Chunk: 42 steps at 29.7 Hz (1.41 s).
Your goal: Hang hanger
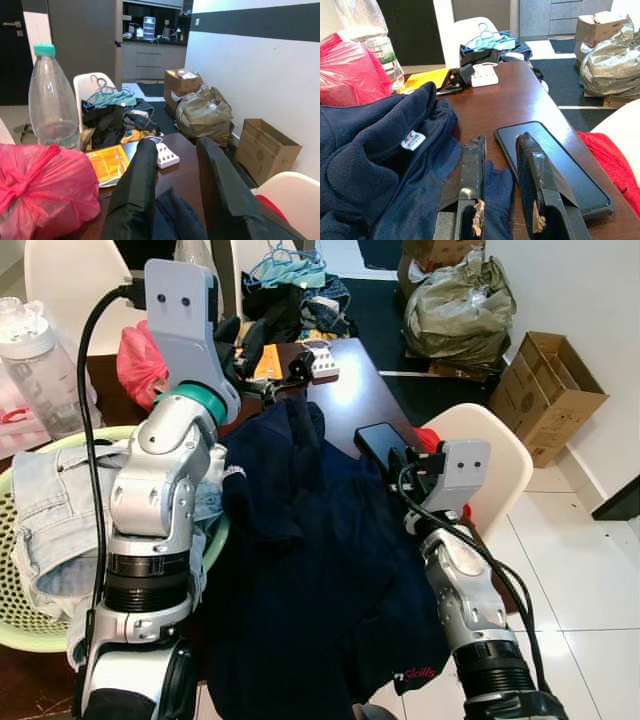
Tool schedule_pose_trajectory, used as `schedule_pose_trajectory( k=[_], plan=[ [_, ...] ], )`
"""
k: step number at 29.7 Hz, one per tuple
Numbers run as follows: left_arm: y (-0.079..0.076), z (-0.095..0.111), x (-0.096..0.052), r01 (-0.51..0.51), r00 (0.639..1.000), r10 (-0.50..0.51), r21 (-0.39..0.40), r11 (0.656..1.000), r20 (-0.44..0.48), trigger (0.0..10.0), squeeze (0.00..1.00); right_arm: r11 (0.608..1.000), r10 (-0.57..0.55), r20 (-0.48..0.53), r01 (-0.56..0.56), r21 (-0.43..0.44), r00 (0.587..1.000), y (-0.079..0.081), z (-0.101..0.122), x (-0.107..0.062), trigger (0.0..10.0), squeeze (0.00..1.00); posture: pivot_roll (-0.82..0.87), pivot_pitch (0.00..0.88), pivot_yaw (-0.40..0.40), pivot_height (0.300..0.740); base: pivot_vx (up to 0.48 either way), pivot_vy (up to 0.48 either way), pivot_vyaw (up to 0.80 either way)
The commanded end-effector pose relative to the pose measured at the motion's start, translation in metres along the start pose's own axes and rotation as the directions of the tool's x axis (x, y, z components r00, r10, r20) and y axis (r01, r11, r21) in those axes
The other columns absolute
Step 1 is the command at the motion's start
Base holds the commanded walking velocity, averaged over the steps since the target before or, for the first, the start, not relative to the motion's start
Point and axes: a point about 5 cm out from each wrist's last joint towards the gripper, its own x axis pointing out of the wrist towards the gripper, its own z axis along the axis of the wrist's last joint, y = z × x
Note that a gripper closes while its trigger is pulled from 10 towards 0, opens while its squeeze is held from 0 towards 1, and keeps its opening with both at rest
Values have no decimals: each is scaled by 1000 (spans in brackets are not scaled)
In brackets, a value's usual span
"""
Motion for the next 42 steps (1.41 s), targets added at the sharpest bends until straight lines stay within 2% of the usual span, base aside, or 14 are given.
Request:
schedule_pose_trajectory(
  k=[1,11,24,42],
  plan=[
    [-1,-3,-2,-3,1000,3,-17,1000,-14,10000,0,1000,0,-6,0,7,1000,-1,0,-1,10000,0,54,23,-11,740,0,0,0],
    [1,-8,-8,-29,998,26,-61,998,-51,10000,0,1000,5,-13,-5,8,1000,-1,-1,-1,10000,0,52,27,-14,740,0,0,0],
    [1,-7,-10,-30,998,26,-70,997,-58,10000,0,1000,12,-20,-12,8,1000,0,-2,-2,10000,0,53,26,-14,740,0,0,0],
    [-1,-7,-11,-17,998,12,-72,997,-67,10000,0,1000,17,-33,-17,6,999,0,-4,-3,10000,0,51,28,-13,740,-258,0,0]
  ],
)
